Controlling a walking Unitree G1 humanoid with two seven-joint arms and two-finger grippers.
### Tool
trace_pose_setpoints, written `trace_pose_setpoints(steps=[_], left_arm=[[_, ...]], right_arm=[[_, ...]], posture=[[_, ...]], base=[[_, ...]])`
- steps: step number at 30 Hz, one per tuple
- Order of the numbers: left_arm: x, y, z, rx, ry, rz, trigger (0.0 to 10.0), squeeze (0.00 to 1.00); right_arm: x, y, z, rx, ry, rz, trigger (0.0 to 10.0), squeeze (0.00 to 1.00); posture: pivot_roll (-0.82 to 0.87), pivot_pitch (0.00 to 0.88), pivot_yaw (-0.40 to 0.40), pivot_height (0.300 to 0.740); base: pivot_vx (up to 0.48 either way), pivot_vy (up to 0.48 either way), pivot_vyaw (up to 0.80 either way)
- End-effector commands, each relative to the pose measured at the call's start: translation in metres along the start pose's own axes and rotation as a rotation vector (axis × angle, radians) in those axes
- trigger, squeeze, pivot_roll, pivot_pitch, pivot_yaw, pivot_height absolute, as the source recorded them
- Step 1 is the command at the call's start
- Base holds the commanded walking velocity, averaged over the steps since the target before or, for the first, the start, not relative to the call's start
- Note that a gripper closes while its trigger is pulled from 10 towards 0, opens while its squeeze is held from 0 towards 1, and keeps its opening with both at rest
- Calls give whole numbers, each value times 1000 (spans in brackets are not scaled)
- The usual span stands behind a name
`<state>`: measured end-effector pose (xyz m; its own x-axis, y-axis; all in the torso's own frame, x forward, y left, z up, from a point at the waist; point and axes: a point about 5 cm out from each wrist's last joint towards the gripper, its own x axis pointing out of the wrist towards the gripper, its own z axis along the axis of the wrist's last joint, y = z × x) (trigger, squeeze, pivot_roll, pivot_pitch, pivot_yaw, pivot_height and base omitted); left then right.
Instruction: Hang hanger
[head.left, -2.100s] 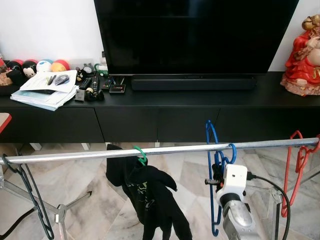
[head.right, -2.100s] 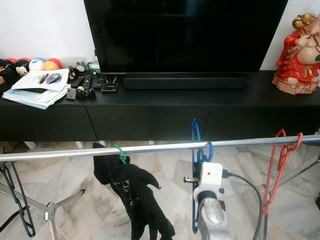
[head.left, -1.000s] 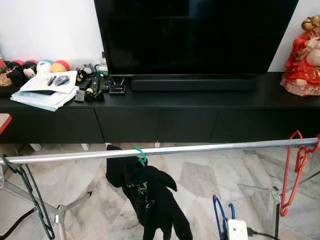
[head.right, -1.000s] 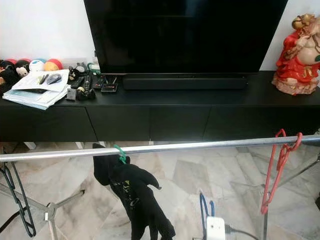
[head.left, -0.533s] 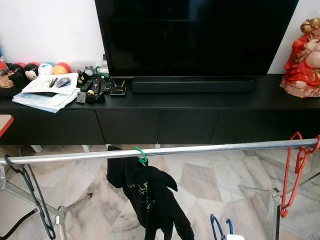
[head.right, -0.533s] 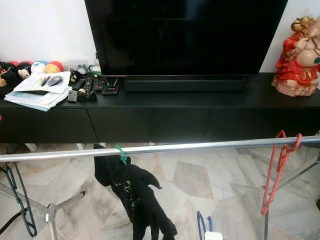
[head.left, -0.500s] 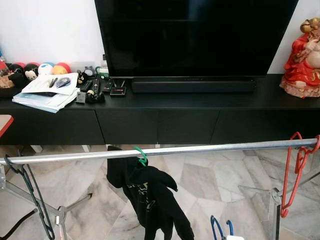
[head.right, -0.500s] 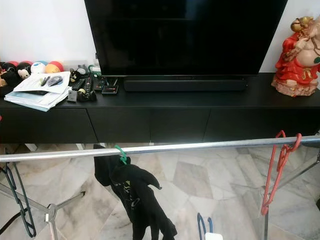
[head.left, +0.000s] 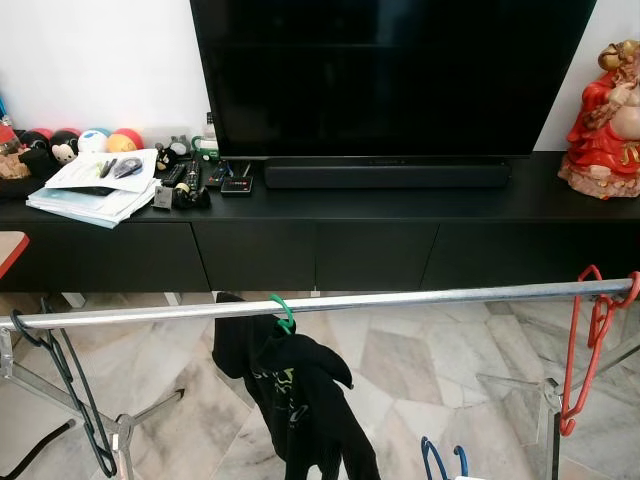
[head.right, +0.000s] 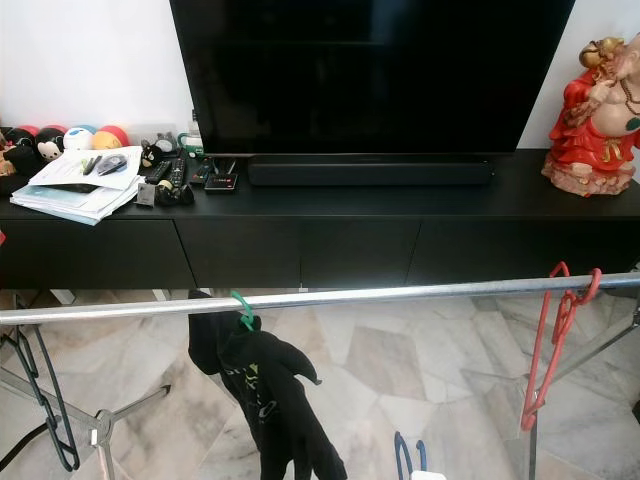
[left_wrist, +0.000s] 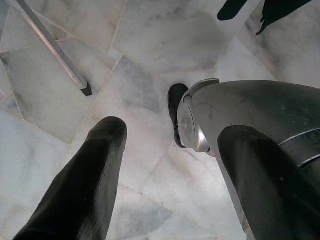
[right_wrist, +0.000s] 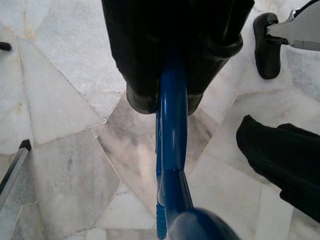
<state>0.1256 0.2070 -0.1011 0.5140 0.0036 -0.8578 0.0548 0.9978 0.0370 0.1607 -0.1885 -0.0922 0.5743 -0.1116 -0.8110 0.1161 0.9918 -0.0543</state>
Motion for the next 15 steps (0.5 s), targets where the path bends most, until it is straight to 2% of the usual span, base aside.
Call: trace_pose_setpoints(steps=[1, 15], left_arm=[[0, -2, 0, 18, 7, -19, 10000, 0], [0, -1, 0, 12, 5, -17, 10000, 0]], right_arm=[[-1, 4, -6, 20, 17, 7, 10000, 0], [-2, 4, -8, 11, 22, 7, 10000, 0]], posture=[[145, 20, 16, 740], [144, 27, 14, 740]], base=[[0, 0, 0], [0, 0, 0]])
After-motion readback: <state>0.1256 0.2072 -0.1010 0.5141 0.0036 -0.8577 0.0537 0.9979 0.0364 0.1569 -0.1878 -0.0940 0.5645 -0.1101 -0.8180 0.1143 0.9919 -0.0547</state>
